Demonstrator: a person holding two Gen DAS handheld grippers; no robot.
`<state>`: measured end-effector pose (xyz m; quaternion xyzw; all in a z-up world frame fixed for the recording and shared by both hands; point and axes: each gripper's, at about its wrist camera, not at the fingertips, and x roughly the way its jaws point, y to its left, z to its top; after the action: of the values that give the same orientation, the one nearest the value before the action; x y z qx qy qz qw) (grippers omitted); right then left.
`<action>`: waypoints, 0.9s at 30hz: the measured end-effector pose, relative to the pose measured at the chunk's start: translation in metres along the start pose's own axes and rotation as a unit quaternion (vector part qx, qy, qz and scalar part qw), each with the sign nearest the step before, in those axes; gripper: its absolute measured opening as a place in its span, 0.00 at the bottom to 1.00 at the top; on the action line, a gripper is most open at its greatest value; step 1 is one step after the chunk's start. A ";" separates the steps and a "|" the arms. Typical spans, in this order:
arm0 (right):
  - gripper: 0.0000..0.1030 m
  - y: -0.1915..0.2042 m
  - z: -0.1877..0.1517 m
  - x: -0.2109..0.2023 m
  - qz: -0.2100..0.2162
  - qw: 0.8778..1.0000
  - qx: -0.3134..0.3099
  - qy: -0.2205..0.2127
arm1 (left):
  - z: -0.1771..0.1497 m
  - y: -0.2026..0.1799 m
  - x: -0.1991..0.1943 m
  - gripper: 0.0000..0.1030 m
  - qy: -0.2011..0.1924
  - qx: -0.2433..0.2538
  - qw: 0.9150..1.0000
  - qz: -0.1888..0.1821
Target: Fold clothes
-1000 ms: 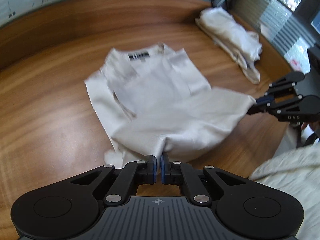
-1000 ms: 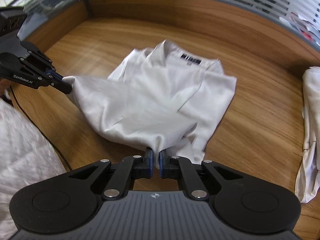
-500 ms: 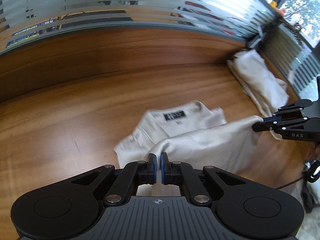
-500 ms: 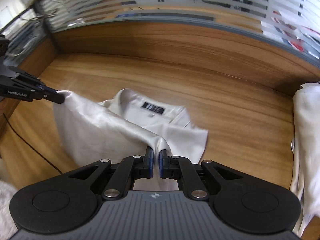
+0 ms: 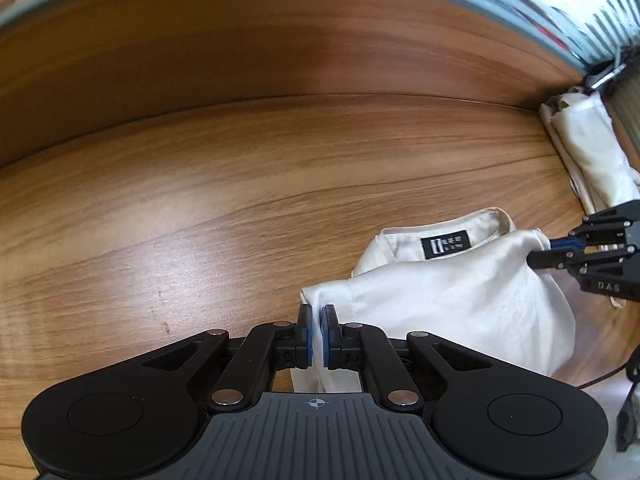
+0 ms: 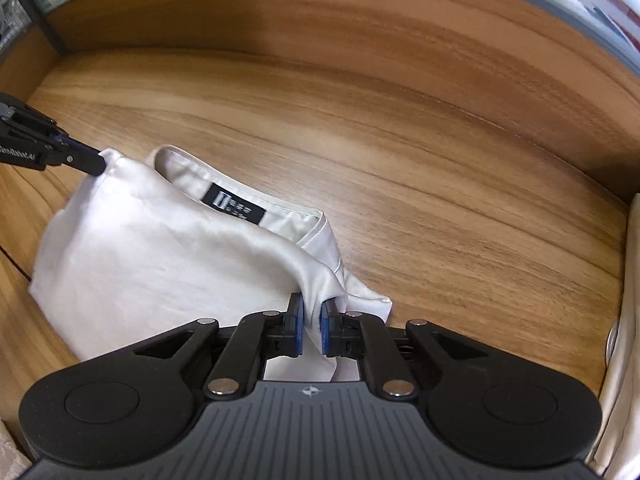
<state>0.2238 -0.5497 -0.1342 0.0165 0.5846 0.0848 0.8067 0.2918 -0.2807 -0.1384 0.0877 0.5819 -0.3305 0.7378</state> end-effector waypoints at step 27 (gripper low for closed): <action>0.85 0.052 -0.051 -0.076 -0.056 0.997 0.014 -0.058 | -0.068 -0.029 -0.069 1.00 -0.052 -0.049 0.997 0.031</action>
<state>0.1468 -0.5145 -0.0725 0.0001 0.5384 0.0306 0.8421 0.2134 -0.2414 -0.0886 0.0525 0.5549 -0.2827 0.7807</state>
